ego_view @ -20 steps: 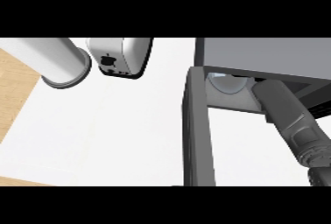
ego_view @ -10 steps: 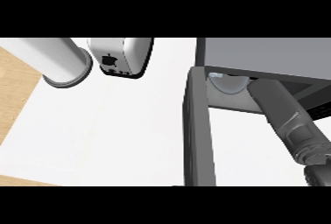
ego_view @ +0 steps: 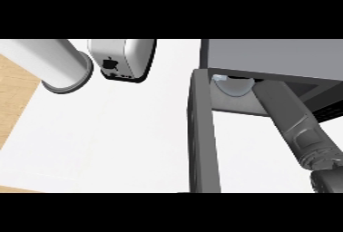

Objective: Pick up the milk, place it into the microwave and close the microwave

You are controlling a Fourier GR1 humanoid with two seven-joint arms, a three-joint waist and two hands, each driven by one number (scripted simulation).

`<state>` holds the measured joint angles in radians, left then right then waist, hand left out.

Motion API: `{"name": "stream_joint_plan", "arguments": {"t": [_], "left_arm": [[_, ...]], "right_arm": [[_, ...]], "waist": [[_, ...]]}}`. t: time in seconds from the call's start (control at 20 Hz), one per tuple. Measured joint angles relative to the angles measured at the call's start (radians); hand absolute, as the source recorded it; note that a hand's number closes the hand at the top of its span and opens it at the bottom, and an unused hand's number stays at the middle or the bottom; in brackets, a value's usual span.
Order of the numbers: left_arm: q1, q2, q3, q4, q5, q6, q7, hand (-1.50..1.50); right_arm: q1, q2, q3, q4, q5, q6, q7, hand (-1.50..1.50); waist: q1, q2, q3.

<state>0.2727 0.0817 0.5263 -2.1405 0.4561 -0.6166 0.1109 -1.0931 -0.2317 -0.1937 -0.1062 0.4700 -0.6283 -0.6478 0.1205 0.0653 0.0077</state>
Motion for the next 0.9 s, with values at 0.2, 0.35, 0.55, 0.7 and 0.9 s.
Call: {"name": "stream_joint_plan", "arguments": {"t": [0.2, 0.35, 0.55, 0.7, 0.9], "left_arm": [[0.002, -0.004, -0.037, 0.003, 0.002, -0.034, -0.001, -1.5], [0.0, -0.019, -0.065, 0.001, -0.008, -0.048, -0.005, -1.5], [-0.008, -0.043, -0.108, 0.001, -0.037, -0.053, -0.003, -1.5], [-0.014, -0.05, -0.132, -0.005, -0.047, -0.056, 0.006, 1.5], [-0.016, -0.067, -0.192, -0.018, -0.069, -0.042, 0.026, 1.5]], "right_arm": [[0.015, 0.011, -0.041, -0.007, -0.041, 0.08, -0.051, -1.5], [0.038, 0.016, -0.078, -0.014, -0.08, 0.148, -0.1, -1.5], [0.058, 0.035, -0.125, -0.015, -0.128, 0.231, -0.138, -1.5], [0.086, 0.035, -0.157, -0.013, -0.164, 0.317, -0.164, -1.5], [0.122, 0.053, -0.191, -0.013, -0.209, 0.436, -0.195, -1.5]], "waist": [[-0.015, -0.007, -0.002], [-0.029, -0.014, -0.002], [-0.047, -0.021, -0.003], [-0.059, -0.03, -0.004], [-0.077, -0.041, -0.005]]}}
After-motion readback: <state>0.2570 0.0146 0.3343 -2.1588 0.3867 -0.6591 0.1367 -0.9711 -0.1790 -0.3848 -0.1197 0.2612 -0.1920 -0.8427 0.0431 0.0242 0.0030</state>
